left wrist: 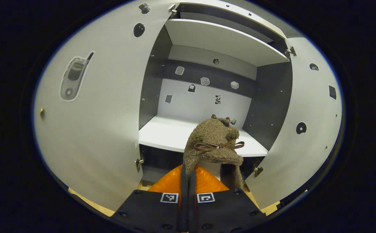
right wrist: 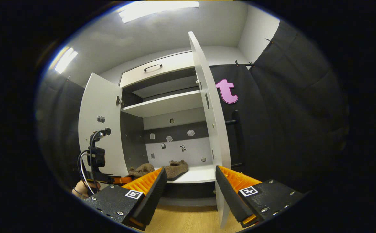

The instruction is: Grab one shoe with the right hand and put it into the shoe cabinet, grab the other shoe with the left hand and put it into the shoe cabinet; then close the right door with the right hand and the left door with the left hand.

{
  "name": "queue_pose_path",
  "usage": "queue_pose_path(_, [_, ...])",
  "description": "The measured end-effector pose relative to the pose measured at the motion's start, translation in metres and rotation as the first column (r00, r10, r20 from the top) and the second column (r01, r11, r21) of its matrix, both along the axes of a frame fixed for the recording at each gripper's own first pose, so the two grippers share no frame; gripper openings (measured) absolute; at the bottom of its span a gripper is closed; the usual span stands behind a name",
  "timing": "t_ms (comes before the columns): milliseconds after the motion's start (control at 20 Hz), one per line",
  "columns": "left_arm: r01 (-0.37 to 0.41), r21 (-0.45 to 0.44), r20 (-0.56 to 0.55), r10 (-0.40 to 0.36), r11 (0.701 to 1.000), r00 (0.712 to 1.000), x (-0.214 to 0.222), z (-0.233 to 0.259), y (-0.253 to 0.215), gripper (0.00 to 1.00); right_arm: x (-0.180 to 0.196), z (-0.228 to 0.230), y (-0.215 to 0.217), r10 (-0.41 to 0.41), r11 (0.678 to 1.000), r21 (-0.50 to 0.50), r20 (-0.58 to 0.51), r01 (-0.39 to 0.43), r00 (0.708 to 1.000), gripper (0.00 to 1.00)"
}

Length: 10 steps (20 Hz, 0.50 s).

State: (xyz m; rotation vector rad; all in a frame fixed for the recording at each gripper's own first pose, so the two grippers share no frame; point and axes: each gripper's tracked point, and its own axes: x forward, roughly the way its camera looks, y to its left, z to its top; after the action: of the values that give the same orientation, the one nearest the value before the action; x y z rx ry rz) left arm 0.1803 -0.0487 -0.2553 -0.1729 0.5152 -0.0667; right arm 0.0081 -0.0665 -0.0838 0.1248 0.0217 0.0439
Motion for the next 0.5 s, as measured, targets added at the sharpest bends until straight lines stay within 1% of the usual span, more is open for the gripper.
queue_pose_path(150, [-0.020, -0.010, 0.016, 0.020, 1.000, 1.000, 0.039, 0.013, 0.003, 0.06, 0.005, -0.005, -0.003, -0.001, 1.000, -0.001, -0.010, 0.001, 1.000, 0.93])
queue_pose_path(350, [-0.045, 0.060, 0.041, 0.043, 0.997, 0.998, 0.092, 0.023, 0.009, 0.06, 0.014, -0.006, 0.007, 0.024, 1.000, 0.005, -0.004, -0.024, 1.000, 0.93])
queue_pose_path(400, [-0.052, 0.065, 0.042, 0.049, 0.997, 0.998, 0.104, 0.023, 0.011, 0.06, 0.015, -0.008, 0.008, 0.024, 1.000, 0.005, 0.000, -0.024, 1.000, 0.93])
queue_pose_path(500, [-0.067, 0.047, 0.039, 0.065, 0.997, 0.997, 0.128, 0.023, 0.013, 0.06, 0.018, -0.014, 0.014, 0.035, 0.999, 0.007, -0.003, -0.035, 0.999, 0.93])
